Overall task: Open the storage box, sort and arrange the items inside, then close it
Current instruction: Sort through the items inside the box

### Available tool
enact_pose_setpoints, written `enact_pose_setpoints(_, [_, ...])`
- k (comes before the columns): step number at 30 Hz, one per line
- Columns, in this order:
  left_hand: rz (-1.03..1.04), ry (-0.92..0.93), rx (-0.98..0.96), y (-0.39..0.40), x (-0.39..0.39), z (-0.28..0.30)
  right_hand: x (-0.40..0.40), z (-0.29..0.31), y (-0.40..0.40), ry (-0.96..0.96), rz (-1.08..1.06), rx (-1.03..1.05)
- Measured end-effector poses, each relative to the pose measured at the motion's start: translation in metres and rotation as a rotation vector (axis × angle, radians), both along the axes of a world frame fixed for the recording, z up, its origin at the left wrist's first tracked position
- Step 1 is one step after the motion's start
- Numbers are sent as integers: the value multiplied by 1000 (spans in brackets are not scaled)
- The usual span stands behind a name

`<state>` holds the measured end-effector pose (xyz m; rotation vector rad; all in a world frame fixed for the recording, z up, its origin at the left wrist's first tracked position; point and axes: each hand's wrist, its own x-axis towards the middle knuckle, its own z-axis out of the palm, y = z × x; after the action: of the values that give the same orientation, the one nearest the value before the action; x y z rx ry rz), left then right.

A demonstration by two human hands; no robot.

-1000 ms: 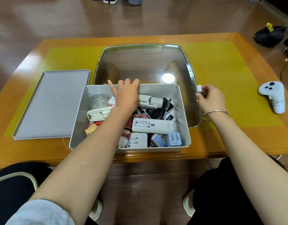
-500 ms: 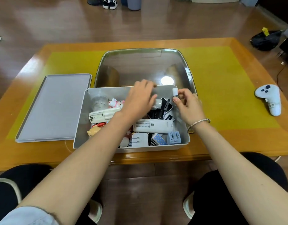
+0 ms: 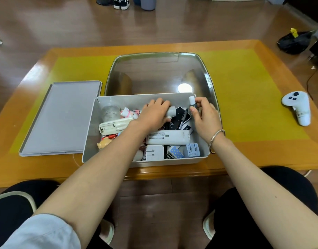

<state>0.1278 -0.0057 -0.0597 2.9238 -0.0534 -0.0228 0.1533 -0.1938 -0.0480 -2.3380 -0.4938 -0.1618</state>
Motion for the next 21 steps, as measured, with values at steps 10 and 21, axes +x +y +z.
enact_pose_setpoints(10, [-56,-196,-133,21,-40,33,-3,3,1,7,8,48])
enact_pose_setpoints(21, [122,30,62,64,-69,38,-1,1,1,-1,11,66])
